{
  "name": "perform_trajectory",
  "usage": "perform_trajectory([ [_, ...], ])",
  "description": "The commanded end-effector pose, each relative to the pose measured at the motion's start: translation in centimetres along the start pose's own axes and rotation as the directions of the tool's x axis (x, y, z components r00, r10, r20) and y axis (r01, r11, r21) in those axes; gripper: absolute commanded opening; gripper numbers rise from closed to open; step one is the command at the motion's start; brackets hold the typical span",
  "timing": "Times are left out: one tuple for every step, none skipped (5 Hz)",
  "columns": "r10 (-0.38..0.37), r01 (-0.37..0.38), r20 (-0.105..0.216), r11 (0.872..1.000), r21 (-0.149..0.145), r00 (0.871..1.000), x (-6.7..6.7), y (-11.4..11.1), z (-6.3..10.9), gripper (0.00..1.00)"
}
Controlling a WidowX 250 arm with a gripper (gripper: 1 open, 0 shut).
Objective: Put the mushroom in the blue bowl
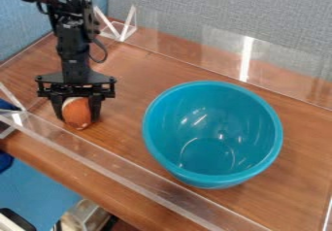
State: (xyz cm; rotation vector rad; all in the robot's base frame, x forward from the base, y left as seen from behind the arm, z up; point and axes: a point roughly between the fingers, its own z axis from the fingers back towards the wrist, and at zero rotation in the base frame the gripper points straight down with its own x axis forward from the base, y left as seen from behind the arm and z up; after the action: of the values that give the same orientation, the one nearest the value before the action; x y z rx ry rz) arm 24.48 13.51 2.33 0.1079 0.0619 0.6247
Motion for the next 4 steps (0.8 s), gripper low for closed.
perform_trajectory([
  [-0.006, 0.006, 0.045, 1.000, -0.002, 0.999, 0.29, -0.05, 1.36, 0.00],
  [-0.008, 0.008, 0.046, 1.000, 0.000, 0.999, 0.22, -0.06, 1.40, 0.00],
  [-0.011, 0.010, 0.046, 1.000, 0.002, 0.999, 0.14, -0.07, 1.44, 0.00],
  [-0.013, 0.013, 0.047, 1.000, 0.005, 0.999, 0.07, -0.08, 1.49, 0.00],
])
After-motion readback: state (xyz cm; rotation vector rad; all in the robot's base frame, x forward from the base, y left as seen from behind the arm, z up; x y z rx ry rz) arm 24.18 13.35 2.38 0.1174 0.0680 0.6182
